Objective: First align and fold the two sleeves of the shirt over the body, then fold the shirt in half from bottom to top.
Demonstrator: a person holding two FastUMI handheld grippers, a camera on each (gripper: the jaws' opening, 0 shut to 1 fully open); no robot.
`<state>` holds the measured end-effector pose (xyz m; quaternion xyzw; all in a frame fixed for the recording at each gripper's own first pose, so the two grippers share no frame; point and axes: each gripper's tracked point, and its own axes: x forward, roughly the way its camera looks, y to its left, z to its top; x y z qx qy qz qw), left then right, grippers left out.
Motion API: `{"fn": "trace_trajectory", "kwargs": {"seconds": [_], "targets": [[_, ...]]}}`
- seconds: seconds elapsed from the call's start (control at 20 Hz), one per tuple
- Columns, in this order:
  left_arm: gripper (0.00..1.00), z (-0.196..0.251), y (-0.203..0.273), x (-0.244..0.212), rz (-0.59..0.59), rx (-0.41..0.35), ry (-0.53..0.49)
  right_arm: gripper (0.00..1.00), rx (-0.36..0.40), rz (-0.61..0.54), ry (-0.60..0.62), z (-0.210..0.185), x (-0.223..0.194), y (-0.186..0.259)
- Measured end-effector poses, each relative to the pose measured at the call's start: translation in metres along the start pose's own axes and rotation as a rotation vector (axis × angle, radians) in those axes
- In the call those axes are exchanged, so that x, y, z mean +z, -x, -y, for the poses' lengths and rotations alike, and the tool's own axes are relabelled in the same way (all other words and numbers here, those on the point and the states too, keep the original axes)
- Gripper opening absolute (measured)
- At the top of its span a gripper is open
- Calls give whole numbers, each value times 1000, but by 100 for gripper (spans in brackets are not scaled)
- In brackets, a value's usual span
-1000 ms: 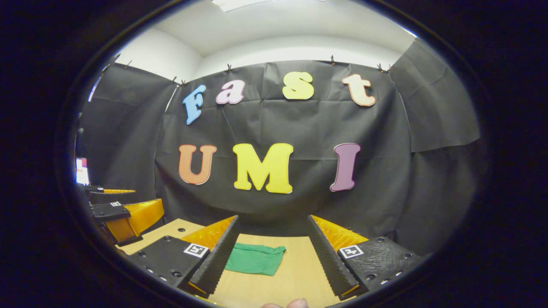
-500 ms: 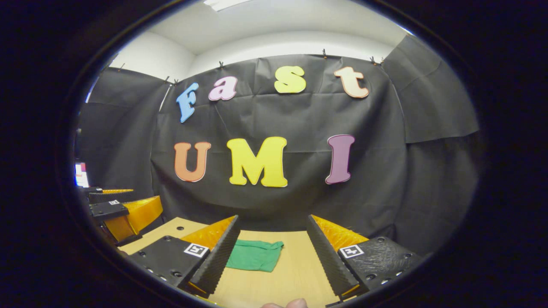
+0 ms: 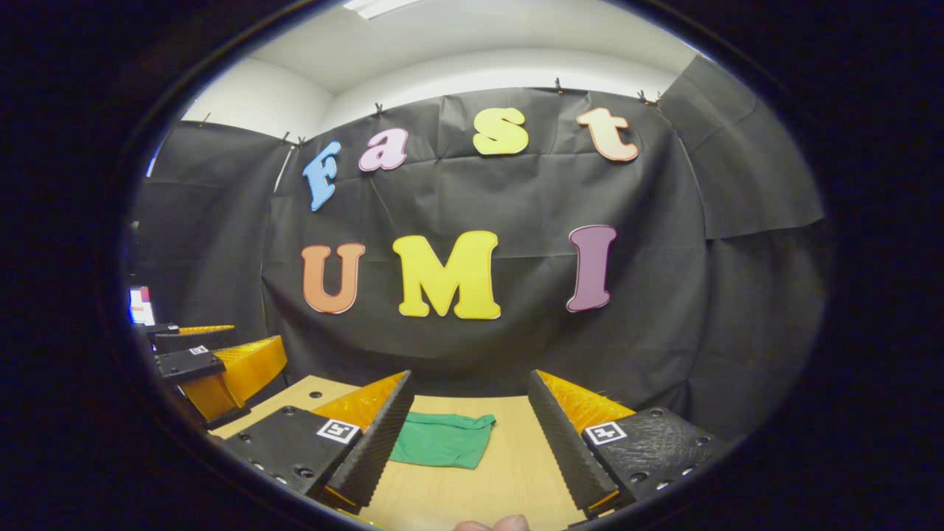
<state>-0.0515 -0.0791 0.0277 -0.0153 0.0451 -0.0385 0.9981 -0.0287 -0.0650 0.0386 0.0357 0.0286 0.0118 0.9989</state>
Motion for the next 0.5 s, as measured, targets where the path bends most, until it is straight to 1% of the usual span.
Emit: {"fn": "trace_trajectory", "kwargs": {"seconds": [0.25, 0.5], "targets": [[100, -2, -1, 4, 10, 5, -4, 95, 1, 14, -12, -3, 4, -1], [100, -5, -1, -3, -11, 18, -5, 95, 6, 13, -9, -6, 1, 3]]}}
